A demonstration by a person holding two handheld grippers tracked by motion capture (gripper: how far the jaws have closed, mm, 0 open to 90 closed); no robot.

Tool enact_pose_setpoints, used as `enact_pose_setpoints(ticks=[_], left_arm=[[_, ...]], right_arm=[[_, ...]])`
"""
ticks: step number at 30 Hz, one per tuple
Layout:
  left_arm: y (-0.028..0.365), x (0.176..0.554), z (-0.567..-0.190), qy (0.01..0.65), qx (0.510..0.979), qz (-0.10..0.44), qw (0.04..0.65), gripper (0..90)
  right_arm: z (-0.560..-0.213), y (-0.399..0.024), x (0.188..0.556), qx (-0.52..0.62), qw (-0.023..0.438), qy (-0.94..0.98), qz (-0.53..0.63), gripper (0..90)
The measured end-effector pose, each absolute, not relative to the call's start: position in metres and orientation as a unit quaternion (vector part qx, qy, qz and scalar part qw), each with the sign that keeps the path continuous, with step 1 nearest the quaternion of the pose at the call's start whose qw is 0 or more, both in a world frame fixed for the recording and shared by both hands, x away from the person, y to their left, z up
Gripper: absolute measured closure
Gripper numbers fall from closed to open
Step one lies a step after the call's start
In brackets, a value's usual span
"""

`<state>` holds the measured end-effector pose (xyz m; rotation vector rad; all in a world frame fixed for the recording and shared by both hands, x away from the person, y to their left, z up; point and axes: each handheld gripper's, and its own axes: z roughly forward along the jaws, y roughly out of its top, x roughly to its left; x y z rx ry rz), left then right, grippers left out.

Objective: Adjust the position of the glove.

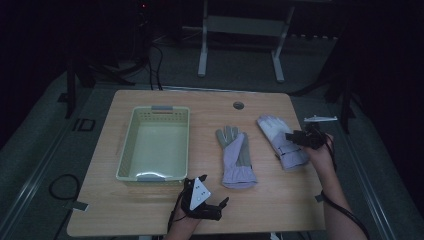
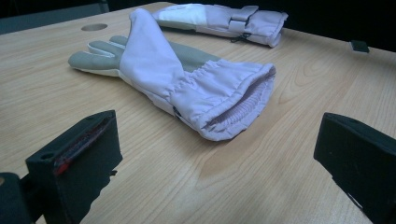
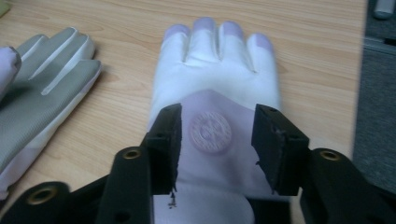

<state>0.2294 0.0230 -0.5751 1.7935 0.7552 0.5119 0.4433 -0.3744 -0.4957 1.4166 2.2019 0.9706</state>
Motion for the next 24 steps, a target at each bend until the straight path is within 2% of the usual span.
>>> enact_pose_setpoints(ticks=[10, 20, 24], left_arm=[[0.023, 0.230, -0.575, 0.317, 0.753, 0.213, 0.536, 0.9], [0.023, 0.229, -0.575, 0.316, 0.754, 0.214, 0.535, 0.9], [0.023, 0.230, -0.575, 0.318, 0.754, 0.214, 0.534, 0.9]], right_arm=[[-0.527, -0.369, 0.462, 0.516, 0.133, 0.782, 0.323, 50.9], [-0.534, -0.365, 0.459, 0.518, 0.132, 0.785, 0.313, 64.0], [-0.531, -0.361, 0.456, 0.529, 0.139, 0.778, 0.308, 74.6]])
